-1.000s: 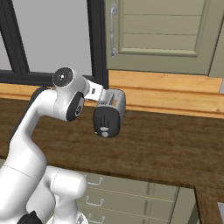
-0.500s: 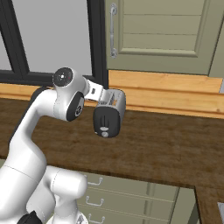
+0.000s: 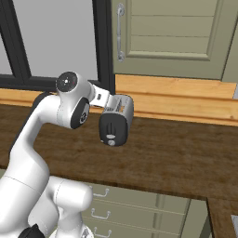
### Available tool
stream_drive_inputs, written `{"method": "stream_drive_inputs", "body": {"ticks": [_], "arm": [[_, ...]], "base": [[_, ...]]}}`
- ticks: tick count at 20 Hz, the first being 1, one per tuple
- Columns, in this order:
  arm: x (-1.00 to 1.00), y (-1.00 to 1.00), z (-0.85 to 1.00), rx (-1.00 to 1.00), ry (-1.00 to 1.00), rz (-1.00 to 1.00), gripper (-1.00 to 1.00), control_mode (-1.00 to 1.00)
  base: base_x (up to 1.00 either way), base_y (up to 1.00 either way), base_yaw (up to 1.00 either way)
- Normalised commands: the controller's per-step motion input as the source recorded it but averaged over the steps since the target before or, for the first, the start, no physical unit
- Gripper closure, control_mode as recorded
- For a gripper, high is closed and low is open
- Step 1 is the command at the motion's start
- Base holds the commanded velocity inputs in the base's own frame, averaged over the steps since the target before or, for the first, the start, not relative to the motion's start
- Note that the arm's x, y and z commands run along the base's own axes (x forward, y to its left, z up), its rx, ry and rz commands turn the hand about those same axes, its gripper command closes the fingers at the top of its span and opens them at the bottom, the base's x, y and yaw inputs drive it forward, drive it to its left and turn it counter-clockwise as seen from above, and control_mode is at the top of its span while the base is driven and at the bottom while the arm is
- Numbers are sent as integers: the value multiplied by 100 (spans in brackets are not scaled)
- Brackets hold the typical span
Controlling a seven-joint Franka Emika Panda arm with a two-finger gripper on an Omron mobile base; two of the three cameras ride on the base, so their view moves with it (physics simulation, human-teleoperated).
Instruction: Start the toaster. Once the lever pops up, take the bread to the plate on the dining counter.
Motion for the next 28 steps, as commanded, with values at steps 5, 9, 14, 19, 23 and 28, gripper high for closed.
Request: {"method": "stream_drive_inputs", "body": {"ticks": [5,9,14,19,23,28], "arm": [[0,0,0,0,0,0,-100,-100],[0,0,0,0,0,0,-100,-100],[0,0,0,0,0,0,-100,-100],[0,0,0,0,0,0,-100,-100],[0,0,0,0,0,0,-100,-100],[0,0,0,0,0,0,-100,-100]], "base": [[0,0,0],[0,0,0],[0,0,0],[0,0,0],[0,0,0],[0,0,0]]}}
